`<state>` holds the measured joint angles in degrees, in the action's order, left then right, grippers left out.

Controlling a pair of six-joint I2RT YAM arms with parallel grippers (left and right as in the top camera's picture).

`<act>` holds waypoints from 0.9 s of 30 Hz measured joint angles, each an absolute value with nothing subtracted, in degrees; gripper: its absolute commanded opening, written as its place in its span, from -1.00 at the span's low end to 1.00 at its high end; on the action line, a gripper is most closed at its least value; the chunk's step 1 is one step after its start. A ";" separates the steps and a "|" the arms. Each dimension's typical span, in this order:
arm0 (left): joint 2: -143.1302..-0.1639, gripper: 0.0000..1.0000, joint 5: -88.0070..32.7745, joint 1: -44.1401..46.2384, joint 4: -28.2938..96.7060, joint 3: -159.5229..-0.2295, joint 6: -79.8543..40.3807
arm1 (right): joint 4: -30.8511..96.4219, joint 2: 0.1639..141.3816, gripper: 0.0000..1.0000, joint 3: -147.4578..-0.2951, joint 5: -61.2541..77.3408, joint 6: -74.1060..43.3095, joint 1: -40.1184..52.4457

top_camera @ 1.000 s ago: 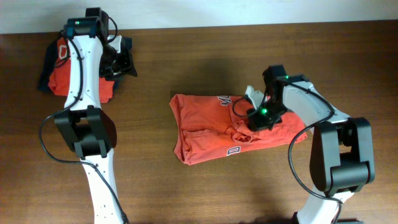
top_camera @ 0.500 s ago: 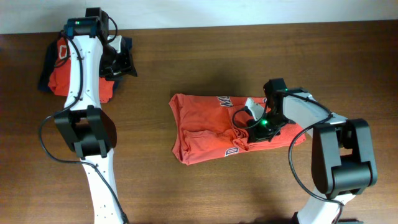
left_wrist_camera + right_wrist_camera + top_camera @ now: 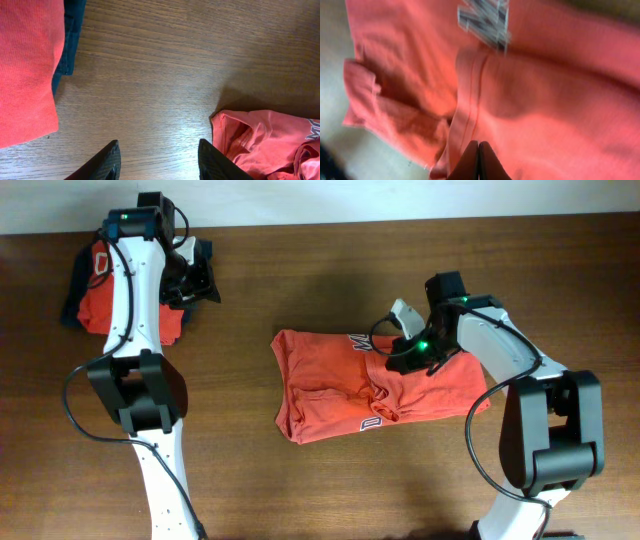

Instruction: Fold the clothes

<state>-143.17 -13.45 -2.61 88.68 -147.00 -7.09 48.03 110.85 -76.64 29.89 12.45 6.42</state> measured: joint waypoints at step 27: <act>-143.17 0.15 -13.41 -2.26 88.23 -147.00 -6.90 | 64.38 111.42 0.07 -94.78 26.55 12.56 -1.37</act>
